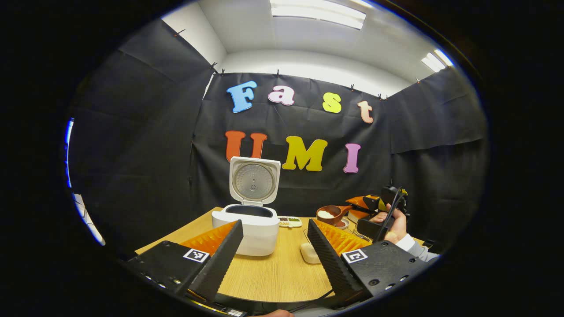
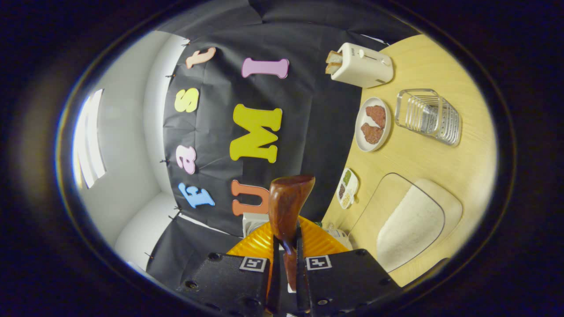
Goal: Close the left gripper, press the button to open the rice cooker; take a wooden spoon from the chopstick holder with the right hand, scoop a spoonful of rice and pour it into the rice cooker, then put the wooden spoon back into the chopstick holder.
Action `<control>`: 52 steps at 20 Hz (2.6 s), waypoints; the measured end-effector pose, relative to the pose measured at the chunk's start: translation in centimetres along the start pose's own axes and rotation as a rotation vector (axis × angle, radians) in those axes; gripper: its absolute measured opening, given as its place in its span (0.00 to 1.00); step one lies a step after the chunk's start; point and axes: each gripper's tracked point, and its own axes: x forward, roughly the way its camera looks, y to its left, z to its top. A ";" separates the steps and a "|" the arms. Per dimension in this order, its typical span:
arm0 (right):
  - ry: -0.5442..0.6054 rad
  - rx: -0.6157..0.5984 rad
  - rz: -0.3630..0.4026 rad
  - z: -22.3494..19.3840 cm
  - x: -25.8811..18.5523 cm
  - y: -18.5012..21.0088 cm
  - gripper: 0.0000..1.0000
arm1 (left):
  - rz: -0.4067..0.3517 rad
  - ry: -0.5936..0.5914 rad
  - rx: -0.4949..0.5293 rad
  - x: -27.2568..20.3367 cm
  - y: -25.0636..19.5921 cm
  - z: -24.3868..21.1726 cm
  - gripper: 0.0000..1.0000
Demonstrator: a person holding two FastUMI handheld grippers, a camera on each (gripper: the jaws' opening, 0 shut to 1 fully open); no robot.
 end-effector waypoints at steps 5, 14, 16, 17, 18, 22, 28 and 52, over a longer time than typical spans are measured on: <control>0.030 -0.125 -0.045 -3.9 4.3 2.7 0.19 | 0.003 0.007 0.041 -0.3 1.0 -0.5 0.94; 0.032 -0.429 -0.068 -9.3 15.2 8.1 0.19 | 0.029 0.048 0.068 0.1 2.6 -1.9 0.94; 0.023 -0.559 -0.063 -10.5 17.6 9.1 0.19 | 0.030 0.055 0.068 0.3 2.8 -2.0 0.94; 0.018 -0.615 -0.066 -11.1 18.5 9.6 0.19 | 0.029 0.060 0.068 0.5 3.0 -2.3 0.94; 0.010 -0.665 -0.068 -11.8 19.5 9.9 0.19 | 0.031 0.066 0.068 0.7 3.2 -2.6 0.94; 0.027 -0.823 -0.079 -14.7 23.0 9.5 0.19 | 0.074 0.108 0.069 1.5 5.2 -4.2 0.94; 0.080 -0.982 -0.083 -18.6 26.1 7.7 0.19 | 0.115 0.134 0.030 2.0 7.4 -5.3 0.94; 0.045 -1.592 0.022 -22.0 23.1 8.4 0.19 | 0.111 0.129 0.045 2.8 6.9 -5.6 0.94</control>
